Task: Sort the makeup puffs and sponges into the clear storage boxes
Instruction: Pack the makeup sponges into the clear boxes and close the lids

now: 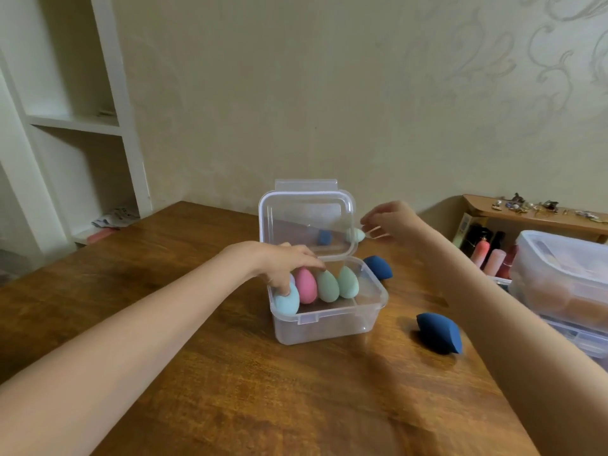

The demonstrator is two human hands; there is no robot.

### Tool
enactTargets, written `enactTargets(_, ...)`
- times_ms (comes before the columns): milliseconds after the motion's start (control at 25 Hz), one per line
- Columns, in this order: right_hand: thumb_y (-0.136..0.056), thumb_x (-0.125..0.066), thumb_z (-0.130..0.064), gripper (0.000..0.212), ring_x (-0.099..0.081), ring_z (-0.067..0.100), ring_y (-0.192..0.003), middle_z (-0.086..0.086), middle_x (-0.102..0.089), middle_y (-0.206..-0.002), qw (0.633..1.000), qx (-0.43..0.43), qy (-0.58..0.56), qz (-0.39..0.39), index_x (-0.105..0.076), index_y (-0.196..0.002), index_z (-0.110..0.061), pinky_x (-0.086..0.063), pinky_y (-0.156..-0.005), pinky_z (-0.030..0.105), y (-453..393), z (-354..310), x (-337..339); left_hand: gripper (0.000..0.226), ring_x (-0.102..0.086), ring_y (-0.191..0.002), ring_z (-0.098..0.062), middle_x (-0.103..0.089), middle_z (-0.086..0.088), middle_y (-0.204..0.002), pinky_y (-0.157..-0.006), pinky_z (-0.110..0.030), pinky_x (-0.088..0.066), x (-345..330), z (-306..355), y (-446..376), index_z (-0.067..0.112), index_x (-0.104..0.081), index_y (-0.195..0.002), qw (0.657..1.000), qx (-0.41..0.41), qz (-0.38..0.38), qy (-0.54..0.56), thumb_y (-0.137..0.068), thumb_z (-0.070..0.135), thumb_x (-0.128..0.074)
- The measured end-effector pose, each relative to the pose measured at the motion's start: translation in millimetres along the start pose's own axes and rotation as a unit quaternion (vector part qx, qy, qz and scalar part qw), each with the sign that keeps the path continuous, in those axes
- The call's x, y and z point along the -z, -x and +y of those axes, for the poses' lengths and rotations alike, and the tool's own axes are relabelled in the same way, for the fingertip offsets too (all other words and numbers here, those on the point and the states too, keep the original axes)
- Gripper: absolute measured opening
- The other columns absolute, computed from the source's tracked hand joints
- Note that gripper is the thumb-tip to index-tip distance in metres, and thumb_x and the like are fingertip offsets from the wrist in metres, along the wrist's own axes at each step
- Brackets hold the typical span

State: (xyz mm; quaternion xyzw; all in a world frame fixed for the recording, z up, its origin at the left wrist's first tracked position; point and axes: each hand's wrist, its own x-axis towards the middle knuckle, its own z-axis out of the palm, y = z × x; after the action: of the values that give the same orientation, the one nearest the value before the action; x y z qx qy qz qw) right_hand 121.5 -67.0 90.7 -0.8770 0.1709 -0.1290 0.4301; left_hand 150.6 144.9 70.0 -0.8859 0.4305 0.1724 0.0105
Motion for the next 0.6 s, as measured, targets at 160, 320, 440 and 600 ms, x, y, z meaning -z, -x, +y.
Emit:
enactTargets(160, -0.090, -0.043, -0.009, 0.028, -0.054, 0.032, -0.110, 0.010, -0.064, -0.109, 0.957, 0.028, 0.287, -0.022, -0.067, -0.106, -0.009, -0.042, -0.090, 0.034, -59.1, 41.6, -33.0, 0.081, -0.023, -0.139, -0.020, -0.013, 0.008, -0.156, -0.108, -0.033, -0.035, 0.5, -2.9, -3.3, 0.028, -0.016, -0.149, 1.000, 0.000, -0.006, 0.002, -0.086, -0.001, -0.058)
enactTargets(320, -0.092, -0.048, -0.037, 0.045, -0.023, 0.033, -0.137, 0.004, -0.039, -0.145, 0.913, 0.012, 0.395, -0.099, -0.045, -0.135, -0.024, -0.024, -0.110, 0.048, -79.0, 48.6, -56.8, 0.081, -0.023, -0.138, -0.018, -0.012, 0.010, -0.157, -0.107, -0.033, -0.039, -2.5, -10.6, -5.5, 0.028, -0.014, -0.149, 1.000, -0.003, -0.002, 0.026, -0.086, 0.000, -0.057)
enactTargets(440, -0.092, -0.050, -0.032, 0.045, -0.025, 0.033, -0.134, 0.007, -0.033, -0.145, 0.924, 0.029, 0.374, -0.075, -0.046, -0.136, -0.022, -0.025, -0.111, 0.048, -77.7, 54.2, -56.9, 0.082, -0.024, -0.138, -0.019, -0.012, 0.010, -0.157, -0.107, -0.033, -0.038, -5.5, -13.4, -5.2, 0.029, -0.013, -0.149, 1.000, -0.001, 0.005, 0.028, -0.087, 0.001, -0.057)
enactTargets(600, -0.092, -0.052, -0.026, 0.044, -0.035, 0.033, -0.127, 0.015, -0.035, -0.139, 0.941, 0.064, 0.312, -0.114, -0.048, -0.133, -0.012, -0.033, -0.110, 0.042, -63.7, 48.5, -54.5, 0.082, -0.025, -0.138, -0.019, -0.012, 0.009, -0.157, -0.105, -0.031, -0.037, -9.2, -7.7, -2.0, 0.029, -0.013, -0.149, 1.000, 0.002, 0.012, 0.028, -0.087, 0.001, -0.058)
